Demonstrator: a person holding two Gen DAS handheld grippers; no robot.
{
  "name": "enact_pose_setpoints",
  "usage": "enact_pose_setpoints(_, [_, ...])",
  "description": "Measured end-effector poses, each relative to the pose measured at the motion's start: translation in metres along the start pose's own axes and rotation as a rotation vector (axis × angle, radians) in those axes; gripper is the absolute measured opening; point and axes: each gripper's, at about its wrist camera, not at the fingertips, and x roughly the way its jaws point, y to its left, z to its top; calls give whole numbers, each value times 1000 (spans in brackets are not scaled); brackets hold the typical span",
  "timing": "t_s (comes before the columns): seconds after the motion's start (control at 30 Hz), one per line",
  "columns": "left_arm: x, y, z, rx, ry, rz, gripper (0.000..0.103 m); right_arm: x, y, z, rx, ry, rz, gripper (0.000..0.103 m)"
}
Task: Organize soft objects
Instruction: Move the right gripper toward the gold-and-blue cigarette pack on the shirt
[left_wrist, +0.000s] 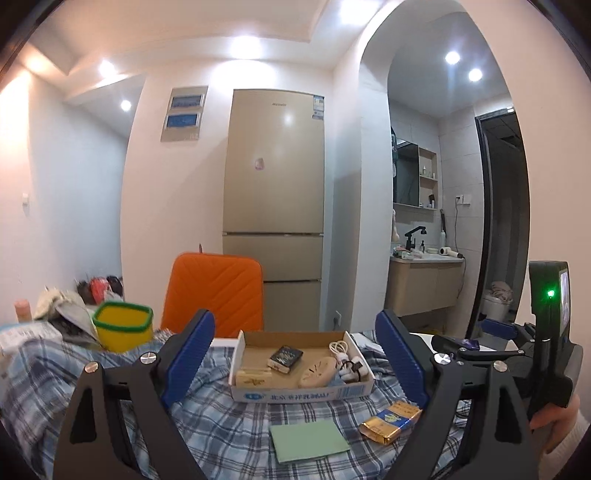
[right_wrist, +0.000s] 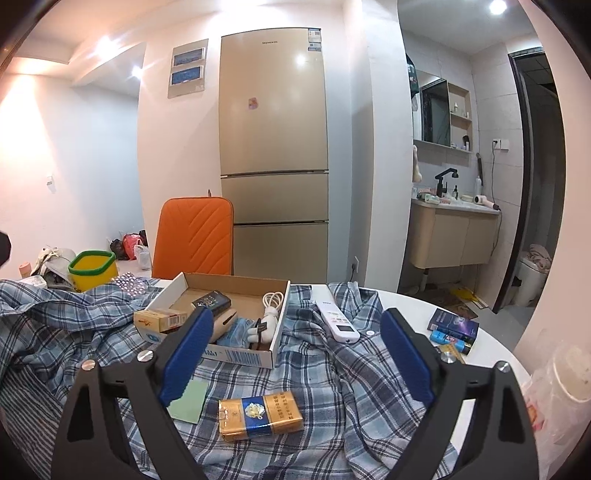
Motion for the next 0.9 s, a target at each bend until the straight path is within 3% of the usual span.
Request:
enact_pose_setpoints(0.03, [2,2,-2,-13,4,-3,93,0,0,-1,-2,-2,-2,100])
enact_pose_setpoints(0.07, [6,4,-4,-27,6,-1,102,1,1,-2,-3,-4,-6,100])
enact_pose_setpoints(0.1, [7,6,-7,-41,1,2,103,2,2,-3,-7,-2,-7,100])
enact_pose_setpoints(0.2, [8,14,-10,-48,-28,26,103,5,4,-7,-22,15,-2,100])
enact_pose_setpoints(0.37, [14,18,-16,-34,2,24,103,9,10,-10,-37,49,11,100])
enact_pose_setpoints(0.53, [21,14,-29,38,8,35,103,13,19,-13,-59,93,18,100])
enact_pose_setpoints(0.7, [33,5,-47,78,46,30,103,31,27,-21,-72,221,35,100])
enact_pose_setpoints(0.9, [42,1,-55,92,74,12,103,54,15,-34,62,404,111,100])
